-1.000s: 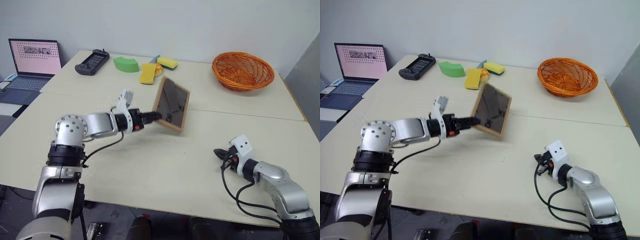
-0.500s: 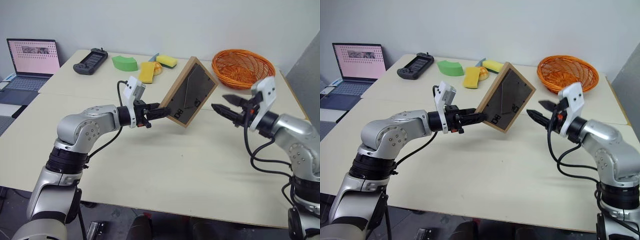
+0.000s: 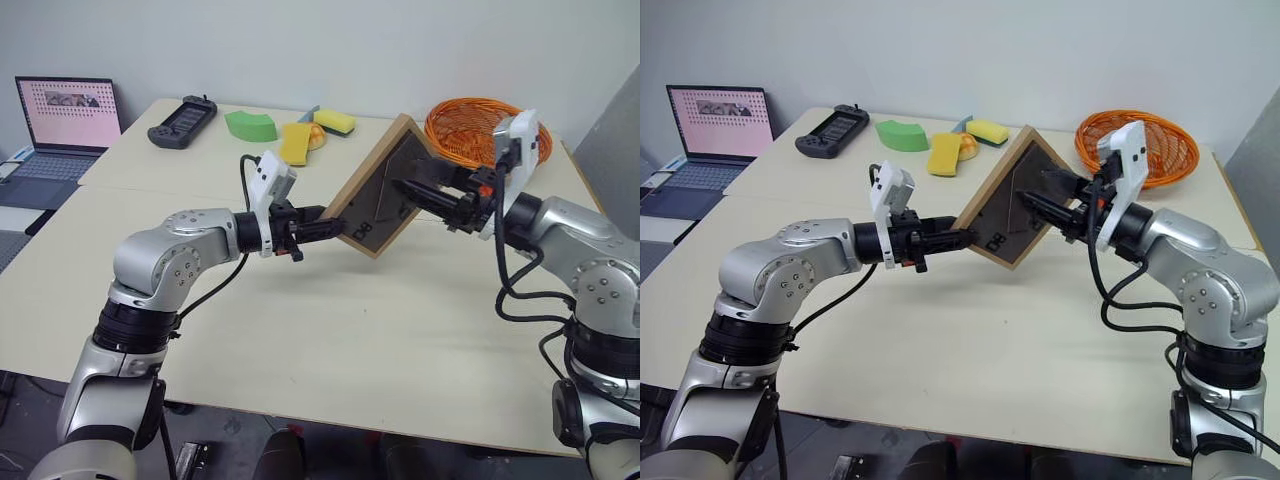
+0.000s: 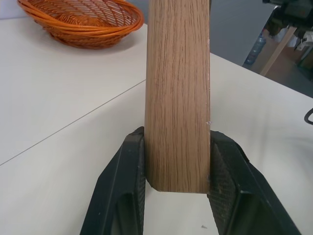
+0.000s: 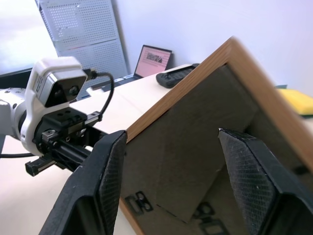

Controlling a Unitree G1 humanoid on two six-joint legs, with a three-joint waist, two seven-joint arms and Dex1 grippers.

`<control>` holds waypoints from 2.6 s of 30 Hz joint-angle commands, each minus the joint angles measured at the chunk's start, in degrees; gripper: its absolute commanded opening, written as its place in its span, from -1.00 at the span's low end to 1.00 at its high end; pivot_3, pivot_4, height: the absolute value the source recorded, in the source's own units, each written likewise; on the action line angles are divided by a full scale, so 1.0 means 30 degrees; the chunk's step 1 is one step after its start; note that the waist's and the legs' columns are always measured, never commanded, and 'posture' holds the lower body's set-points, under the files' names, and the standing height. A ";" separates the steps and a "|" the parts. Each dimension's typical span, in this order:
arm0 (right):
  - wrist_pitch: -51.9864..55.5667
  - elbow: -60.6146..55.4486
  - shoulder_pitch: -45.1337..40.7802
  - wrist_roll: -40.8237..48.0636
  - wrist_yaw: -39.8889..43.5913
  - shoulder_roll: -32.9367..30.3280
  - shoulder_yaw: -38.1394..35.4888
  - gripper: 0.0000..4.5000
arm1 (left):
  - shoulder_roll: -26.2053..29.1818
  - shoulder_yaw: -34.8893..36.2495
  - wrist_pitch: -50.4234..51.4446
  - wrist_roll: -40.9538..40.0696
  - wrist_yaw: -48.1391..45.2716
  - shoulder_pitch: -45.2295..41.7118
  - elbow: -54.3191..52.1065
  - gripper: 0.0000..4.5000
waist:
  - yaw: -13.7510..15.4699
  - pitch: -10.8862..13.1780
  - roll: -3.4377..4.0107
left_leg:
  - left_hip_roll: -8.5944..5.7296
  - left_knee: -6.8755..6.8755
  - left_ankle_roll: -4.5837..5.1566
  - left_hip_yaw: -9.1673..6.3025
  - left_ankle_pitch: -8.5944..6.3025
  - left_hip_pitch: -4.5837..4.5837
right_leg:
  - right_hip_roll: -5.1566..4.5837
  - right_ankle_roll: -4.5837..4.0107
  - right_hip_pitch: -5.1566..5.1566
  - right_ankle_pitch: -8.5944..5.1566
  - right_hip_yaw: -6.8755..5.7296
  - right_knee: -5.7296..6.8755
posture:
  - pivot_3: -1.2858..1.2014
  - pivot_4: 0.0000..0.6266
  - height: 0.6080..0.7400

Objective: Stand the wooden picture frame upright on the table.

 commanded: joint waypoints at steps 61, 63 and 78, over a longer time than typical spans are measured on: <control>-1.8902 0.5264 0.6202 -1.4353 0.0038 -0.5574 0.3423 0.40 | -0.1946 0.5570 0.8324 -0.2227 0.2771 -0.1098 0.0861 -0.40 | -0.0015 -0.0001 -0.0001 | -0.0006 0.0045 0.0001 0.0007 0.0011 0.0007 | -0.0008 0.0000 0.0012 0.0000 0.0001 0.0033 | 0.03 -0.52 1.00; -2.2394 0.6455 0.6083 -1.6510 -0.0908 -0.5945 0.3935 0.40 | -0.2307 0.6137 0.9623 -0.2685 0.3444 -0.1330 0.1354 -0.40 | -0.0014 -0.0001 -0.0001 | -0.0003 0.0049 0.0001 0.0007 0.0011 0.0013 | -0.0005 0.0000 0.0015 0.0000 -0.0001 0.0034 | 0.03 -0.52 1.00; -3.4380 1.1965 0.5349 -2.7061 -0.9391 -0.5843 0.5305 0.40 | -0.3834 0.8853 1.5041 -1.0488 1.0010 -0.1406 0.3785 -0.40 | -0.0021 -0.0002 -0.0003 | -0.0006 0.0089 -0.0099 0.0005 0.0068 0.0039 | -0.0033 -0.0002 0.0032 0.0002 0.0001 0.0103 | 0.03 -0.52 1.00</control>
